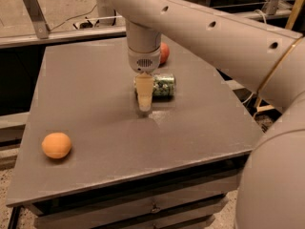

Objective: Place green can upright

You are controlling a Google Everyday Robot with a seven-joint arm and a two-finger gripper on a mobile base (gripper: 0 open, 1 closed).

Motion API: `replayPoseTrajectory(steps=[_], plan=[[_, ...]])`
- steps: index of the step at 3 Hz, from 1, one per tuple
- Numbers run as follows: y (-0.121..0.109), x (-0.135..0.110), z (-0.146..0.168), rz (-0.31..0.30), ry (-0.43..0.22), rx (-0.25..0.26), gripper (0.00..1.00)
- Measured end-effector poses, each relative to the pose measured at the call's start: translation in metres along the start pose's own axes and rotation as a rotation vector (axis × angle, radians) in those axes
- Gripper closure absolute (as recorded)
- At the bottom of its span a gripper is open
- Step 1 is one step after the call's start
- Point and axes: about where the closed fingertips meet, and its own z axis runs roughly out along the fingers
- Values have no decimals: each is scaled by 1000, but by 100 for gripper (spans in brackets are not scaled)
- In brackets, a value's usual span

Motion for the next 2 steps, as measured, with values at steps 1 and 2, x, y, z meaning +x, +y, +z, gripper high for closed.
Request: replayPoseTrajectory(steps=[1, 2], plan=[[2, 8, 0, 21, -20, 12, 49], [1, 10, -16, 23, -68, 28, 72]])
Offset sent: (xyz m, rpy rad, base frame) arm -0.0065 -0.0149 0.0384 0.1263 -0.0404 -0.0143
